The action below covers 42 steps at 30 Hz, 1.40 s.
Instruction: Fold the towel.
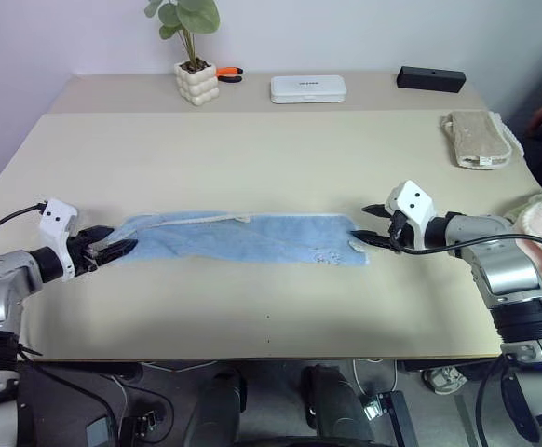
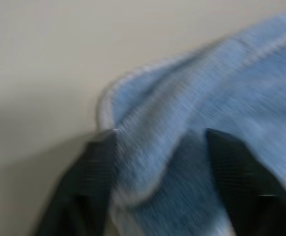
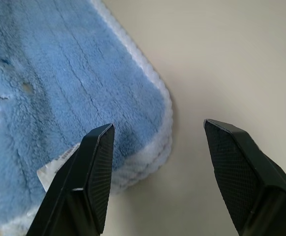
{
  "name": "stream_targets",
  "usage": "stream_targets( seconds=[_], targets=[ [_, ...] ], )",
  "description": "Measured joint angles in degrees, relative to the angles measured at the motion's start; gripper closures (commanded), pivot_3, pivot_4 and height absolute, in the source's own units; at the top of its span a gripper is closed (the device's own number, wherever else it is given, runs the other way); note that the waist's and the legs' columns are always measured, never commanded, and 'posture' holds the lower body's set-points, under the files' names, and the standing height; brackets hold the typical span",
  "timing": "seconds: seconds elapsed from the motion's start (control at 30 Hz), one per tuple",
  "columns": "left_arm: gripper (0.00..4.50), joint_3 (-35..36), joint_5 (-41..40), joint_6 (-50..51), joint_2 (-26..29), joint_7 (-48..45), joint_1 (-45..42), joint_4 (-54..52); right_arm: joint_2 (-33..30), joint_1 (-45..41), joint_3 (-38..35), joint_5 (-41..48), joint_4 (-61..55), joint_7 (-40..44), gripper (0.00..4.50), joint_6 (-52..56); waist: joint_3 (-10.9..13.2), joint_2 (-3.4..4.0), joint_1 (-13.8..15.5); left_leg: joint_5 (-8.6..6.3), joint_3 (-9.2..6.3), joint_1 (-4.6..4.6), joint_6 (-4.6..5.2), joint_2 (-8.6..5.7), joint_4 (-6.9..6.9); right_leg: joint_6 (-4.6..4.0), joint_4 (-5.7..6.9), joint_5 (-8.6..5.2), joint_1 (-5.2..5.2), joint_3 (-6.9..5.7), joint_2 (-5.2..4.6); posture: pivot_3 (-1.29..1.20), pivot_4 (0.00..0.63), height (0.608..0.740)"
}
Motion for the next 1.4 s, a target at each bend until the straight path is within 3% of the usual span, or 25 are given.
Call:
stream_targets(
  seconds=[0.23, 0.5, 0.87, 1.1, 1.2, 1.23, 1.4],
  targets=[
    [0.07, 0.1, -0.2, 0.1, -0.4, 0.8, -3.6, 0.7, 2.8, 0.9, 0.6, 0.3, -3.7, -0.3, 1.54, 1.2, 0.0, -0.01, 0.2, 0.00, 0.00, -0.02, 0.00, -0.01, 0.02, 0.00, -0.01, 0.00, 0.01, 0.00, 0.00, 0.00, 0.150, 0.738],
    [0.07, -1.5, 4.0, -7.3, -5.0, 7.1, -9.2, 7.3, 4.6, 4.7, 3.3, -0.2, -8.4, -0.9, 1.54, 2.9, 0.0, -0.02, -0.1, 0.00, 0.00, 0.00, 0.00, -0.02, 0.04, 0.02, 0.01, 0.01, 0.01, 0.00, 0.00, 0.00, 0.150, 0.738],
    [0.07, -1.8, 9.8, -18.8, -6.8, 19.5, -17.5, 22.1, 4.5, 6.3, 2.7, -0.1, -11.0, -2.1, 1.54, 3.9, 0.0, -0.06, 0.2, 0.00, -0.01, -0.01, 0.00, -0.03, 0.05, 0.07, 0.00, 0.04, 0.02, 0.00, 0.00, 0.00, 0.150, 0.738],
    [0.07, 0.3, 8.5, -21.7, -7.4, 21.5, -17.0, 24.4, 2.3, 7.9, 0.5, 1.0, -15.4, -2.5, 1.54, 6.5, 0.0, -0.06, 0.1, 0.00, -0.01, -0.01, 0.00, -0.03, 0.05, 0.07, 0.00, 0.04, 0.01, 0.00, 0.00, 0.00, 0.150, 0.738],
    [0.00, 2.2, 6.8, -22.1, -7.3, 20.3, -15.3, 21.7, 0.8, 8.3, -1.8, 2.8, -18.1, -2.4, 0.68, 9.3, 0.0, -0.07, 0.1, 0.00, -0.02, -0.02, 0.00, -0.03, 0.04, 0.07, 0.00, 0.04, 0.02, 0.00, -0.01, 0.00, 0.150, 0.738],
    [0.00, 2.5, 6.0, -21.9, -7.0, 19.2, -14.3, 19.6, -0.1, 8.8, -2.6, 3.4, -19.0, -2.1, 0.19, 10.3, 0.0, -0.07, 0.2, 0.00, -0.02, -0.04, 0.00, -0.03, 0.05, 0.07, -0.01, 0.04, 0.01, 0.00, -0.01, 0.00, 0.150, 0.738],
    [0.00, 2.2, 1.1, -16.9, -3.1, 8.1, -1.2, -2.8, -5.0, 13.0, -4.7, 4.6, -25.1, -0.4, 0.04, 11.6, -0.1, -0.03, 0.0, -0.02, 0.10, 0.01, 0.03, -0.02, -0.05, 0.06, -0.08, 0.03, 0.01, 0.17, -0.03, 0.00, 0.150, 0.738]
  ],
)
